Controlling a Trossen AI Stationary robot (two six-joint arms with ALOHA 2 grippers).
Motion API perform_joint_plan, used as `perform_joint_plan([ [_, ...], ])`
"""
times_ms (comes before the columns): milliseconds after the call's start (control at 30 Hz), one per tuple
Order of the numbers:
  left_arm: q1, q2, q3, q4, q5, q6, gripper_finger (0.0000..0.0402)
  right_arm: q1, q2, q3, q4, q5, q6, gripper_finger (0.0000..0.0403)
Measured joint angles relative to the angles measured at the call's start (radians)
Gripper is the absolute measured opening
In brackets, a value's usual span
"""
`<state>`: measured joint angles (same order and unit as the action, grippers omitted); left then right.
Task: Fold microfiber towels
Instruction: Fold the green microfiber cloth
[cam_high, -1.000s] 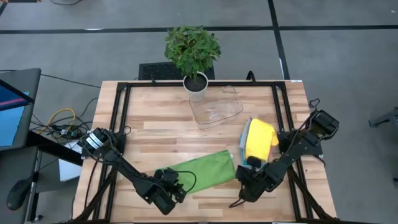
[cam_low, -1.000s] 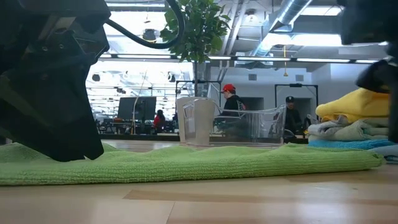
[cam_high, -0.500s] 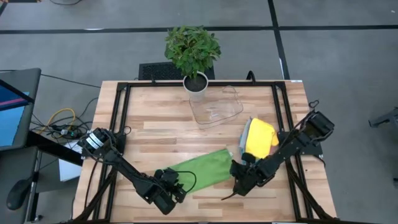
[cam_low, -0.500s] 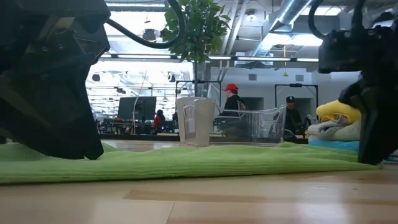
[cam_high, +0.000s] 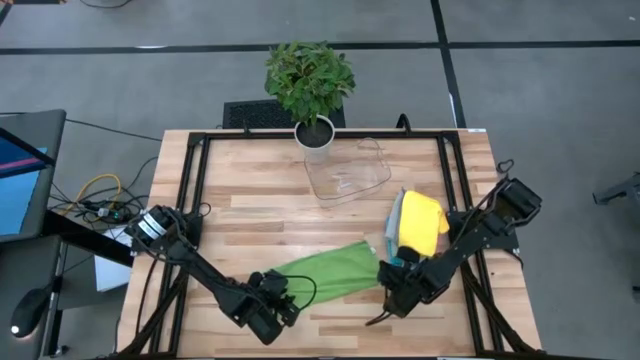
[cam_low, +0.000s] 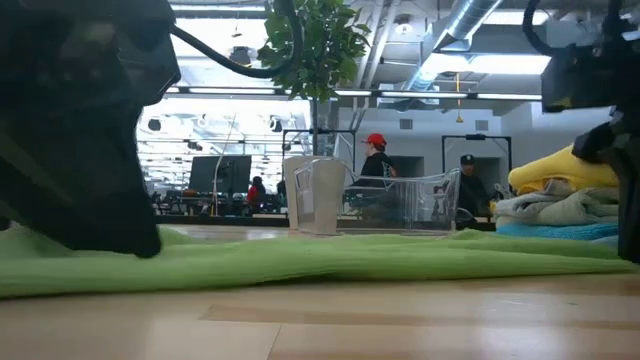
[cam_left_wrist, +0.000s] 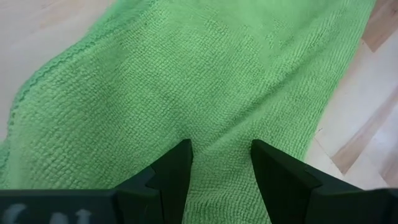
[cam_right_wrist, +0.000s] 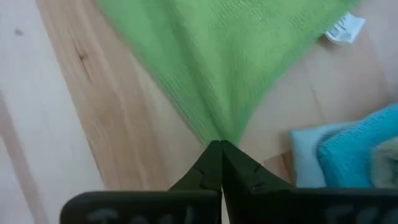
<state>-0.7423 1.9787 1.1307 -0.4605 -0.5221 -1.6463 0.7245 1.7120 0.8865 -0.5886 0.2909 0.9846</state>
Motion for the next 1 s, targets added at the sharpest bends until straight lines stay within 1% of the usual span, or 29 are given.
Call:
perform_joint_plan([
  [100,-0.003,-0.002,0.011,0.002,0.054,0.029,0.0166,0.003,-0.033,-0.002,-0.001,0.012,0.011,0.0029],
  [167,-0.008,-0.001,0.027,-0.001,0.076,0.063,0.0166,0.004,-0.072,-0.002,0.001,0.043,0.010,0.0030],
  [300,-0.007,0.002,0.067,-0.041,0.092,0.130,0.0166,0.002,-0.140,-0.002,-0.033,0.108,0.005,0.0023],
  [433,-0.008,0.005,0.113,-0.119,0.137,0.157,0.0166,-0.007,-0.168,-0.002,0.060,0.104,-0.062,0.0024],
  [533,-0.009,0.005,0.151,-0.194,0.188,0.188,0.0166,-0.016,-0.143,0.000,0.077,0.074,-0.017,0.0042],
  [600,-0.009,0.005,0.177,-0.239,0.198,0.190,0.0167,-0.021,-0.111,-0.007,0.074,0.056,0.026,0.0062],
  [733,-0.010,0.004,0.204,-0.254,0.196,0.211,0.0167,-0.040,-0.051,-0.007,0.185,-0.006,0.026,0.0106],
  [833,0.000,0.003,0.209,-0.248,0.193,0.213,0.0167,-0.052,-0.013,-0.005,0.257,-0.023,0.034,0.0132],
  [1000,0.009,0.001,0.209,-0.248,0.205,0.208,0.0167,-0.082,0.023,-0.006,0.260,-0.015,0.063,0.0150],
])
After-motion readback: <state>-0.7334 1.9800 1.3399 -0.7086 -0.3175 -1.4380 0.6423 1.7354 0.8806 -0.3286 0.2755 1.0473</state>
